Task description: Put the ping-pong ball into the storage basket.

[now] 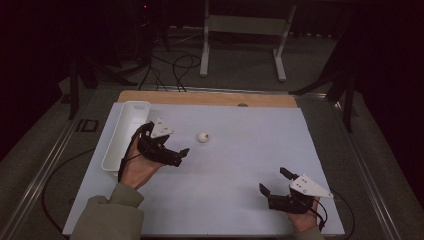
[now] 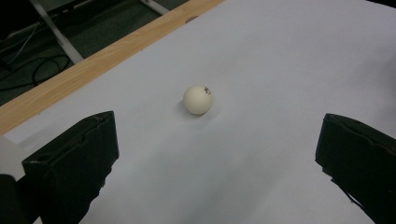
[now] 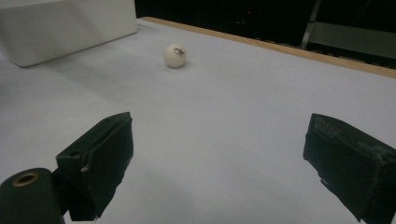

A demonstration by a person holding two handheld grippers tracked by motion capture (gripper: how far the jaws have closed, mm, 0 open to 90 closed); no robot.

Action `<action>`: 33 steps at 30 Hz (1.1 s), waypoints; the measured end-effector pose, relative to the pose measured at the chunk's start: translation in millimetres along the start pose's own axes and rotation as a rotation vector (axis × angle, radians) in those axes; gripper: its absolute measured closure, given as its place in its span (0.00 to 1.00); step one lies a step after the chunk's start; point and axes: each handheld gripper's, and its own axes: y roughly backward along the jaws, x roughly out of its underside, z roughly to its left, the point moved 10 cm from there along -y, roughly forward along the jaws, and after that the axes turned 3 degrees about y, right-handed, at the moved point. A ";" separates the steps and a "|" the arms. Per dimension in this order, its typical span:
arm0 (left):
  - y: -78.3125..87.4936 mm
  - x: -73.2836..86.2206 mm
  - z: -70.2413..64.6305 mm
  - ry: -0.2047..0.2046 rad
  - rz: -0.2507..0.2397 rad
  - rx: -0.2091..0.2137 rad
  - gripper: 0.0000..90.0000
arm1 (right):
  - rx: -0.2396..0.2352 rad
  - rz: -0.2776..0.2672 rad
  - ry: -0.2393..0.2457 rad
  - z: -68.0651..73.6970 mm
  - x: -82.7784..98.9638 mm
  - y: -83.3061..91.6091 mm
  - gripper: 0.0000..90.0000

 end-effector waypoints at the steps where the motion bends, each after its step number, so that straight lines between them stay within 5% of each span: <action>1: -0.5 -1.0 0.0 -0.003 0.001 0.001 0.00 | 0.001 -0.001 0.000 -0.1 -0.1 -0.1 0.09; 33: -26.9 -17.8 7.1 -0.001 0.067 -0.010 0.00 | 0.000 -0.002 -0.006 0.0 -0.4 0.4 0.09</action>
